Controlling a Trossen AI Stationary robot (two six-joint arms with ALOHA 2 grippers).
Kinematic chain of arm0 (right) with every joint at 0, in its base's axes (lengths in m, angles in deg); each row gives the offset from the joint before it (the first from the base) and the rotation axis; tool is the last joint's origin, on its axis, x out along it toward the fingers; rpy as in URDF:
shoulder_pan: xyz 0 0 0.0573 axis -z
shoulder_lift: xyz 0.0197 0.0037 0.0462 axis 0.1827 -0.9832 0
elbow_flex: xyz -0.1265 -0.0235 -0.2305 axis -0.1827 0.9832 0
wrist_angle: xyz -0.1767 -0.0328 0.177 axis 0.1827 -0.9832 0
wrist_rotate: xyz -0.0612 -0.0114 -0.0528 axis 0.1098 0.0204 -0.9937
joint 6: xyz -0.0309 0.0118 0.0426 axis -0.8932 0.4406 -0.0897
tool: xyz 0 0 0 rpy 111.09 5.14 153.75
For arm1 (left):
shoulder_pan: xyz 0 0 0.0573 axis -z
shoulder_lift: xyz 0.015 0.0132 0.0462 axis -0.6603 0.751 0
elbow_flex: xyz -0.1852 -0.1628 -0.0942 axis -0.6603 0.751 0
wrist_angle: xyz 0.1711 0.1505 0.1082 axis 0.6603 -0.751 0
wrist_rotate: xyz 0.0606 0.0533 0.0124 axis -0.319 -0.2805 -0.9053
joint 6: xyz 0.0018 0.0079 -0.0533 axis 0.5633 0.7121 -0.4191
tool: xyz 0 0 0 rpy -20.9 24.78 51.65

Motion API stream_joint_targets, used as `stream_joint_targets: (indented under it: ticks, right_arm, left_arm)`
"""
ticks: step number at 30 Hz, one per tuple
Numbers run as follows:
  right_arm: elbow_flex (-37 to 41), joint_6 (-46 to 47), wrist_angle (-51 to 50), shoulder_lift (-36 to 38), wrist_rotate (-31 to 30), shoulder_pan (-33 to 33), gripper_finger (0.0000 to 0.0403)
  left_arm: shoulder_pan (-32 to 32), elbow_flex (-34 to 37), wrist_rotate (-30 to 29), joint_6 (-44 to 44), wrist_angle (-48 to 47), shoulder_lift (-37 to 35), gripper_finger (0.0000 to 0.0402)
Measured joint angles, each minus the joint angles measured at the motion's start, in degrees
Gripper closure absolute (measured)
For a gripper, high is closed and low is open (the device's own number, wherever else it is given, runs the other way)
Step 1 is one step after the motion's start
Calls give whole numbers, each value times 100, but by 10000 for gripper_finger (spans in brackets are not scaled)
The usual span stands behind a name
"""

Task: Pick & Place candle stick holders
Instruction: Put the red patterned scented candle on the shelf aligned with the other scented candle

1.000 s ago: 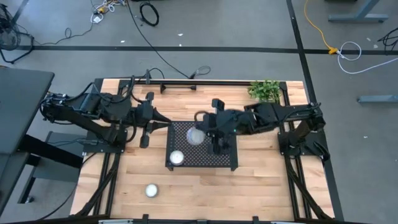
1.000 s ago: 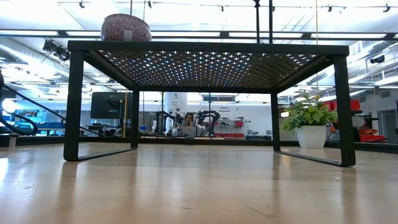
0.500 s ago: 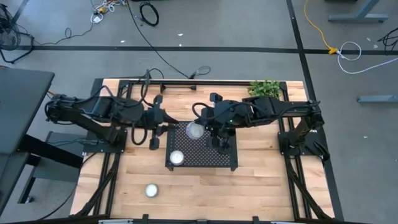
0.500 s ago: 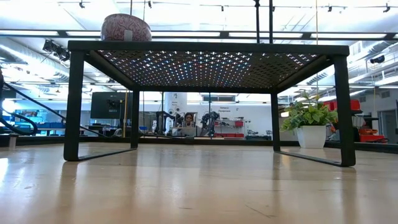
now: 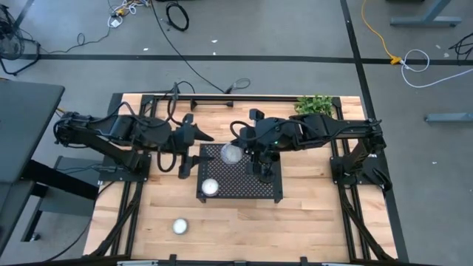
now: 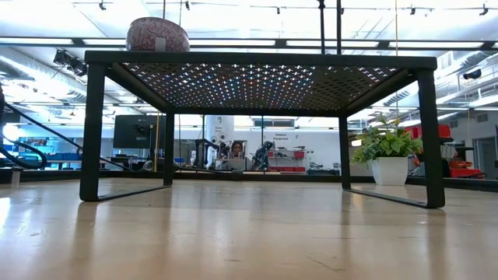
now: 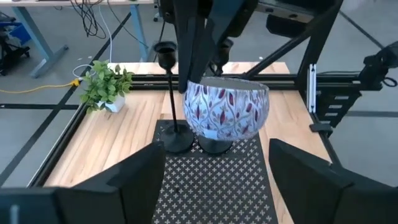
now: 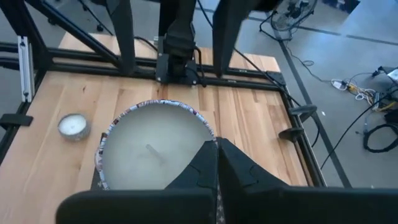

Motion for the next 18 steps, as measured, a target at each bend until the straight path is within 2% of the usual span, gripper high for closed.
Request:
stream_joint_targets:
  ticks: [18]
  right_arm:
    - [0,-147,49,0,18,-4,403]
  left_arm:
    - [-35,-2,55,178,717,738,106]
